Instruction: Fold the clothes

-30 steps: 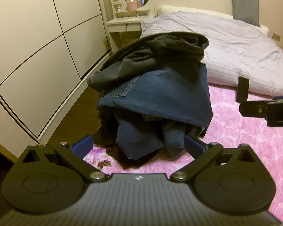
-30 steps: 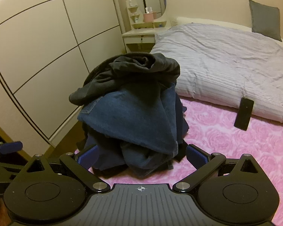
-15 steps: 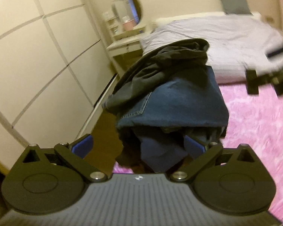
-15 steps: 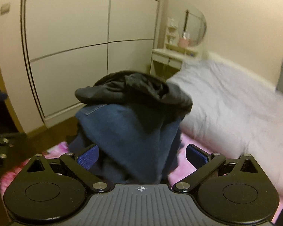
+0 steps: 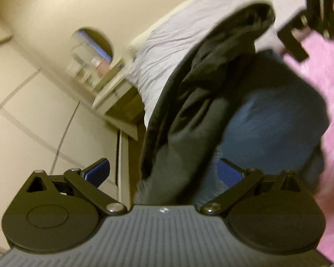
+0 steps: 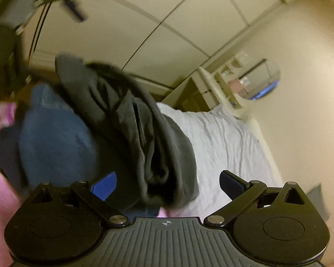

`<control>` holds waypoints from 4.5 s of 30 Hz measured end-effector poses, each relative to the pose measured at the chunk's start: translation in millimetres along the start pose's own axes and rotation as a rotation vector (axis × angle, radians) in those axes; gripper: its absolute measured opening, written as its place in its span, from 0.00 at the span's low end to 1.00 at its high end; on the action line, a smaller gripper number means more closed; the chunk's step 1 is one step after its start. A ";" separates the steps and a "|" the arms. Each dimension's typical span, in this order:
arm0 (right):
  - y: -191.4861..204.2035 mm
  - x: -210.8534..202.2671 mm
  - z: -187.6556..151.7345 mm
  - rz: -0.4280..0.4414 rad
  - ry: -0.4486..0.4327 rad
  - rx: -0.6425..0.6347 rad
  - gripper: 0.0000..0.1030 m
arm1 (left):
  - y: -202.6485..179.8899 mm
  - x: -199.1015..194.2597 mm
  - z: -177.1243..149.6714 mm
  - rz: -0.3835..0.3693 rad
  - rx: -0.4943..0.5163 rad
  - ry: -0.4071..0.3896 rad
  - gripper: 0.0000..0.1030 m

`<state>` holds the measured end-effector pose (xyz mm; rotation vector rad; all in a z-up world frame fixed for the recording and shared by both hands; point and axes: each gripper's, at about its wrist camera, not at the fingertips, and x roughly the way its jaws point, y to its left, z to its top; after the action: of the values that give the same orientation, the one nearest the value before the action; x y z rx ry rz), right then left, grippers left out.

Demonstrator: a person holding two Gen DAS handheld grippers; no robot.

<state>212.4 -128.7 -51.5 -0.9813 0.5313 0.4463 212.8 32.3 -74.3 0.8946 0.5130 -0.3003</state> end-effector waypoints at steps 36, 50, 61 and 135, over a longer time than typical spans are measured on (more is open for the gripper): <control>-92.6 -229.7 -24.0 -0.277 -0.275 0.149 0.11 | -2.0 -124.1 62.9 -0.016 0.154 -0.438 0.36; 86.4 -258.8 -362.6 0.144 0.327 0.400 0.51 | -280.5 -197.3 40.4 -0.667 0.010 -0.012 0.51; 189.4 -217.6 -362.8 0.338 0.338 0.522 0.83 | -323.4 -201.3 -29.8 -0.596 -0.112 0.193 0.72; 139.3 -394.2 -213.1 -0.007 -0.262 0.983 0.06 | -70.2 -221.1 48.8 -0.402 -0.510 -0.435 0.10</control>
<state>-224.8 -291.3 0.3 0.0208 0.4286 0.2448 9.8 -40.3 24.3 0.2094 0.3337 -0.6775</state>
